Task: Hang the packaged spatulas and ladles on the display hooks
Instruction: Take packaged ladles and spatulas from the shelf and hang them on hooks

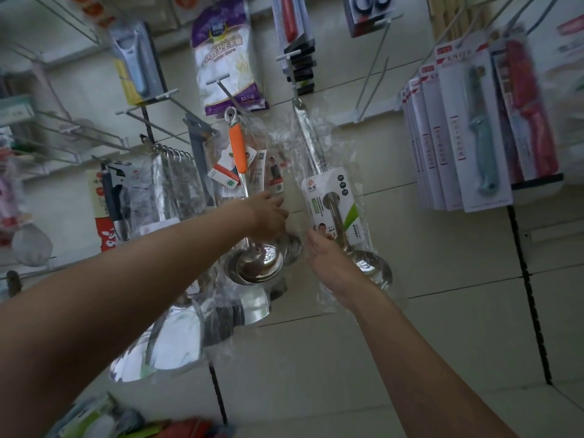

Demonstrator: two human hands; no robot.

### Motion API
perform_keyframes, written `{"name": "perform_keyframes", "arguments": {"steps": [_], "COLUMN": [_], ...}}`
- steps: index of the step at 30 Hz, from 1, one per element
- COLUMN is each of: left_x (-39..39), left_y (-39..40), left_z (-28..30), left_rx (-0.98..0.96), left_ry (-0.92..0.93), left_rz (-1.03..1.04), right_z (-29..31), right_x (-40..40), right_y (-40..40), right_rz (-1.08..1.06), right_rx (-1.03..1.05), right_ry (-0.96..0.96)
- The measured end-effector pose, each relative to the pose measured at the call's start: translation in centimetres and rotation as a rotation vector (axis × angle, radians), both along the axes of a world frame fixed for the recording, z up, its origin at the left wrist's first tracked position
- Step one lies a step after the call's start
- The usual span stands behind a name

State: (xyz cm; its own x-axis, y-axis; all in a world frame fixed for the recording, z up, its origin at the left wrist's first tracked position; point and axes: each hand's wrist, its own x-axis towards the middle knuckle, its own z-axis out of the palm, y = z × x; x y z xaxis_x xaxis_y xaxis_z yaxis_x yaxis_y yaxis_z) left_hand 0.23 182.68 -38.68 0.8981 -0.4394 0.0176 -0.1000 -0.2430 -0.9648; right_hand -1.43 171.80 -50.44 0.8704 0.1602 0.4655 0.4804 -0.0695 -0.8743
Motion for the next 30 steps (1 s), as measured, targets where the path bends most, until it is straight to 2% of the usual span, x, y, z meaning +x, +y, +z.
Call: {"name": "perform_keyframes", "arguments": {"steps": [5,11,16,21,23,26,28,30], "left_x": [0.8,3.3,2.5,1.8,1.4,-0.2,-1.0,-1.2], "left_y": [-0.1,0.2,-0.5,0.1,1.1,3.1,5.0,7.1], "left_z": [0.1,-0.1,-0.1,0.0,-0.3,-1.1,-1.7,-2.5], "left_rx": [-0.089,-0.028,-0.098,-0.216,-0.332,-0.717,-0.944,-1.125], "left_ry": [0.045,0.066,0.097,0.115,0.117,0.085,-0.011,-0.119], "left_rz": [-0.046,0.077,0.004,-0.187,-0.35,-0.661,-0.85,-0.913], "right_z": [0.0,-0.2,-0.3,-0.2,-0.1,0.1,0.2,0.4], "right_x": [0.6,1.0,1.2,0.9,0.5,0.0,-0.1,-0.2], "right_y": [-0.4,-0.7,-0.7,-0.2,0.2,0.8,1.3,1.8], "right_rz": [-0.026,-0.019,-0.011,-0.012,-0.013,-0.041,-0.066,-0.079], "right_rx": [0.007,0.024,0.032,0.011,-0.032,-0.109,-0.141,-0.139], "right_ry": [-0.013,-0.002,-0.019,-0.016,-0.021,-0.031,-0.029,-0.015]}}
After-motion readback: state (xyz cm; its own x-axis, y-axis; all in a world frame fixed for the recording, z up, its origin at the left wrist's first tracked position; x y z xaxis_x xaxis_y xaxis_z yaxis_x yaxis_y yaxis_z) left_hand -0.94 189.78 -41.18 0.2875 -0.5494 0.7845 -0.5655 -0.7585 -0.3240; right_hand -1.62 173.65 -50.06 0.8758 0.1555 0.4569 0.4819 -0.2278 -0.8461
